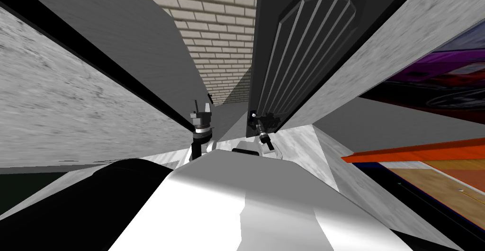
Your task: Push the door open
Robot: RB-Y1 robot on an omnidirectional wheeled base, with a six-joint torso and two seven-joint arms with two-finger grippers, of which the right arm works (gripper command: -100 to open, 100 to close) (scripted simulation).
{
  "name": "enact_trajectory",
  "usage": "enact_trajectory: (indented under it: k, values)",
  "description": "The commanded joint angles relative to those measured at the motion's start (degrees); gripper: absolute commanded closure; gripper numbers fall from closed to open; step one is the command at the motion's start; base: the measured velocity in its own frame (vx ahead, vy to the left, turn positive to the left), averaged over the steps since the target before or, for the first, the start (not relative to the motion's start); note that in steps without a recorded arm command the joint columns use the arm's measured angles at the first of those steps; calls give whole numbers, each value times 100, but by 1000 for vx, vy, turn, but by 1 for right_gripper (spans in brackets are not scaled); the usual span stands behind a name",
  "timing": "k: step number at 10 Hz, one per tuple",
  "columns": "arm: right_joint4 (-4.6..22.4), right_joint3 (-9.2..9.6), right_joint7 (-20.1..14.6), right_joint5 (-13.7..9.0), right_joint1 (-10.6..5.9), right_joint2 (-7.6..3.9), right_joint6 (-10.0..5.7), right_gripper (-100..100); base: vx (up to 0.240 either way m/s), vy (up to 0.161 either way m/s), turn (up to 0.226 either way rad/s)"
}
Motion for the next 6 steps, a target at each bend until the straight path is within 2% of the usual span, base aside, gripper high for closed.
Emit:
enact_trajectory:
  k: [1,3,6]
  values:
    - [187,22,4,3,-92,8,-9,-100,20,-64,31]
    - [211,30,10,7,-85,9,-20,-100,12,-35,19]
    - [398,-39,34,-5,-193,68,-79,-100,177,50,27]
